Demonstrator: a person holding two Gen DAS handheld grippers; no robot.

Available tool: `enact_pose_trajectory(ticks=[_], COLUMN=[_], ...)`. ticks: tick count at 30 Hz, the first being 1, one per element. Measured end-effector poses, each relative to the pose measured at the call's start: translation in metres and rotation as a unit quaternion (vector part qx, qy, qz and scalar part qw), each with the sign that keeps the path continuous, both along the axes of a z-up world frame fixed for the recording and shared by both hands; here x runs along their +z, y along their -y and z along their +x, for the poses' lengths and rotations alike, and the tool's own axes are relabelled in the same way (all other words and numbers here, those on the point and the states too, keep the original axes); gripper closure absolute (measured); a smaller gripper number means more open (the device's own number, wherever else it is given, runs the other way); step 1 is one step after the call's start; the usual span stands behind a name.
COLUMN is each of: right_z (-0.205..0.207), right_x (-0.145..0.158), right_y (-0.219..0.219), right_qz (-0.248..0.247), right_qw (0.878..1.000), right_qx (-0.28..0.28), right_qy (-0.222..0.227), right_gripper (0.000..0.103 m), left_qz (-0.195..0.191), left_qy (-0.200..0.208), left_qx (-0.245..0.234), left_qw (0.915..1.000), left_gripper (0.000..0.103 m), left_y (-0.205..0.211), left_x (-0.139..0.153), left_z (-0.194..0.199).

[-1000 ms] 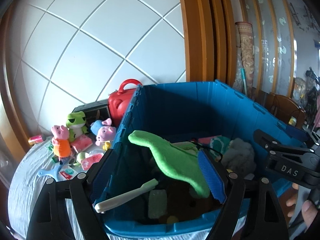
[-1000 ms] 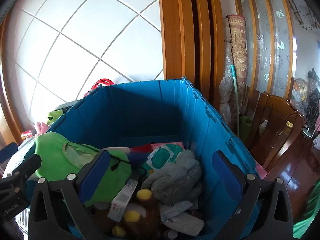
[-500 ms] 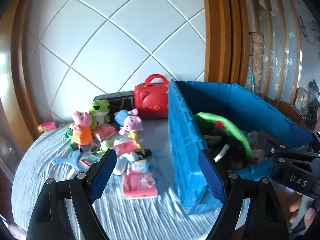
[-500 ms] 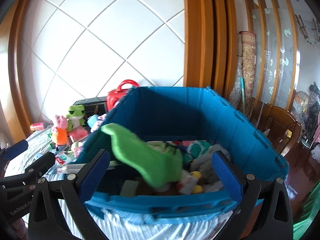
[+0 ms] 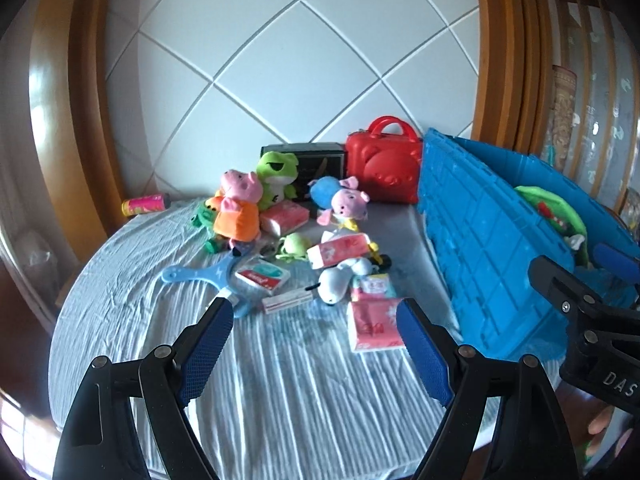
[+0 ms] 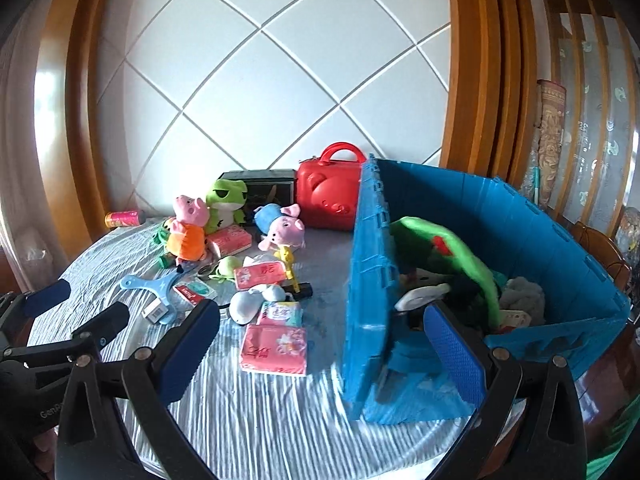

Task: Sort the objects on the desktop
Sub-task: 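Withdraw both tools from the bin back toward the medicine boxes on the table, then grasp the white medicine box with the left tool while the right tool grasps the long white box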

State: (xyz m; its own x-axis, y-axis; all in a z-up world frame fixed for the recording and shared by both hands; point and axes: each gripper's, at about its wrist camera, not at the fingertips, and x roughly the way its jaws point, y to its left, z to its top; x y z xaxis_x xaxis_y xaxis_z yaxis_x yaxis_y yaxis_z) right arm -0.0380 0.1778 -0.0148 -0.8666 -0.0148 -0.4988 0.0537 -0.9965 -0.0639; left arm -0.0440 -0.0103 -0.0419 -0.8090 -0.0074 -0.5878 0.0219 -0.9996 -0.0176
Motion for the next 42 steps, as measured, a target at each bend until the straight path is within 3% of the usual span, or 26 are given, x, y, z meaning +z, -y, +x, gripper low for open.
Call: enact_pose_trajectory(ticks=[9,19,25,33,37,42], right_z=[-0.046,-0.166,-0.210,-0.234,-0.243,-0.263], right_x=[-0.058,-0.176,-0.220,-0.243,-0.253,-0.268], right_y=[0.068,0.082,0.098,0.148,0.170,0.191], right_qz=[0.012,-0.023,-0.030,-0.035,-0.041,-0.067], right_qw=[0.995,0.974,0.960,0.949,0.948,0.947], right_qx=[0.076,0.095,0.101,0.114,0.081,0.029], right_qy=[0.061,0.205,0.258,0.293,0.305,0.312], right_gripper=[0.000,0.000,0.000,0.000,0.000,0.000], left_qz=[-0.001,-0.028,-0.034,-0.074,-0.093,-0.077], left_qy=[0.083,0.195,0.236,0.244,0.239,0.245], left_qx=[0.056,0.124,0.135,0.092,0.051,-0.002], left_qw=[0.9950,0.9726,0.9616,0.9626,0.9652,0.9664], left_gripper=[0.019,0.019,0.019,0.019,0.019,0.019], left_y=[0.046,0.098,0.121,0.152,0.170,0.190], left_x=[-0.067,-0.167,-0.204,-0.224,-0.232,-0.246], left_z=[-0.050,-0.124,-0.145,-0.196,-0.227,-0.247])
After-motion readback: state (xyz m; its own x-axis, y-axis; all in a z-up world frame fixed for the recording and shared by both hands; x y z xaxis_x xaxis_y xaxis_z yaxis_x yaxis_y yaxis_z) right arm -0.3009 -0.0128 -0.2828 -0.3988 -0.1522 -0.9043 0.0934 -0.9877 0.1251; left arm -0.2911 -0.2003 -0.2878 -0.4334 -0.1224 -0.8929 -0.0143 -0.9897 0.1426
